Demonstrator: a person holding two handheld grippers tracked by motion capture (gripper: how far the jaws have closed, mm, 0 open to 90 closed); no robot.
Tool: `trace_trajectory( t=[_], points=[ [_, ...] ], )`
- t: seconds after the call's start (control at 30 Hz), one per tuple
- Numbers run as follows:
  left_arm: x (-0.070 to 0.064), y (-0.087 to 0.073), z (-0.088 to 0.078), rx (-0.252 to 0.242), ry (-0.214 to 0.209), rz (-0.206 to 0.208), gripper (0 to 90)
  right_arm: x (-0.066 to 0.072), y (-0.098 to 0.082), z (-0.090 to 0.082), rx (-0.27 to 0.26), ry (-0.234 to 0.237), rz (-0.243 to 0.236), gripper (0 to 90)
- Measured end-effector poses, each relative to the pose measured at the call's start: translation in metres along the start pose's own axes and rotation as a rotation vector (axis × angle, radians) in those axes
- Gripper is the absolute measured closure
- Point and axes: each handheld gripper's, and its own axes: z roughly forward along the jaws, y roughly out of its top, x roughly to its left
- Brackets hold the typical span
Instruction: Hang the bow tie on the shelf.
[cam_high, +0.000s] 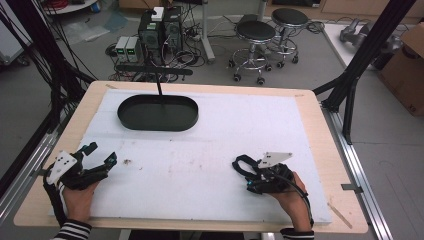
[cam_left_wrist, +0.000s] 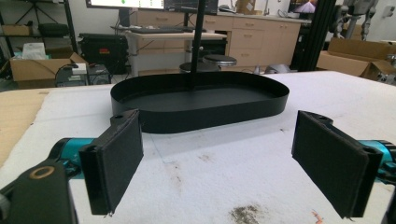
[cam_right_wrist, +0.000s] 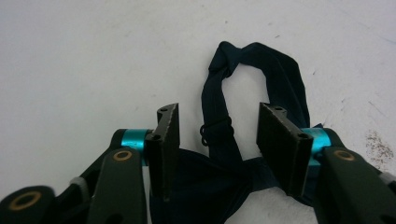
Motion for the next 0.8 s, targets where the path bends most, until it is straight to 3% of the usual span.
trace_trajectory(
  t=[0.37,0.67,0.8],
  points=[
    [0.000,0.000,0.000,0.002,0.003,-0.004,17.1,-0.003,0.008,0.004,0.068,0.018,-0.013,59.2],
    [0.001,0.000,0.000,0.003,0.004,-0.007,17.2,-0.006,0.016,0.009,0.151,0.041,-0.034,59.4],
    [0.001,0.000,0.000,0.002,0.004,-0.008,17.2,-0.005,0.021,0.012,0.186,0.050,-0.047,67.5]
  ],
)
